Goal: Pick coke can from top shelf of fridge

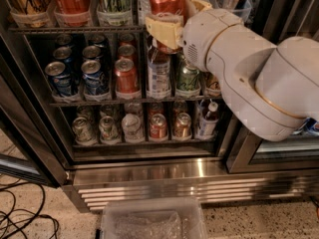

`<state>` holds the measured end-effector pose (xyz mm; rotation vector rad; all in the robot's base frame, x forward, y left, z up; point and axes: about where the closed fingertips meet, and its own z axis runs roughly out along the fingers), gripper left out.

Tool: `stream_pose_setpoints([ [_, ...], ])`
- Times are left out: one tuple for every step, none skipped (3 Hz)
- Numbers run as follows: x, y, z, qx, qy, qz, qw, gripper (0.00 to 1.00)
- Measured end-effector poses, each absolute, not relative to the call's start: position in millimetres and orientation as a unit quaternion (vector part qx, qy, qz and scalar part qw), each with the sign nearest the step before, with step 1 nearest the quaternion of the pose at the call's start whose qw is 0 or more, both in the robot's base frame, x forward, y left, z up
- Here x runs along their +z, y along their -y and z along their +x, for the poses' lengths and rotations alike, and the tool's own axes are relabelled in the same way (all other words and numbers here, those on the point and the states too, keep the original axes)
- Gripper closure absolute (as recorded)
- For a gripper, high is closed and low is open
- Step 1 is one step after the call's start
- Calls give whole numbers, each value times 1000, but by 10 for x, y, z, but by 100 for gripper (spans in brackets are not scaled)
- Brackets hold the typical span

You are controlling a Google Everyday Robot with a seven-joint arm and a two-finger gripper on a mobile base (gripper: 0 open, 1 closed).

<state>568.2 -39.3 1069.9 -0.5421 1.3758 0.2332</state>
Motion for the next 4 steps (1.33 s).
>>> stream_pose_setpoints([
  [10698, 394, 5681, 106, -625, -247, 733, 100],
  [10644, 158, 5627, 149, -615, -270, 726, 100],
  [10532, -328, 5456, 227, -607, -318, 692, 100],
  [10538, -567, 5255, 284, -598, -364, 655, 100],
])
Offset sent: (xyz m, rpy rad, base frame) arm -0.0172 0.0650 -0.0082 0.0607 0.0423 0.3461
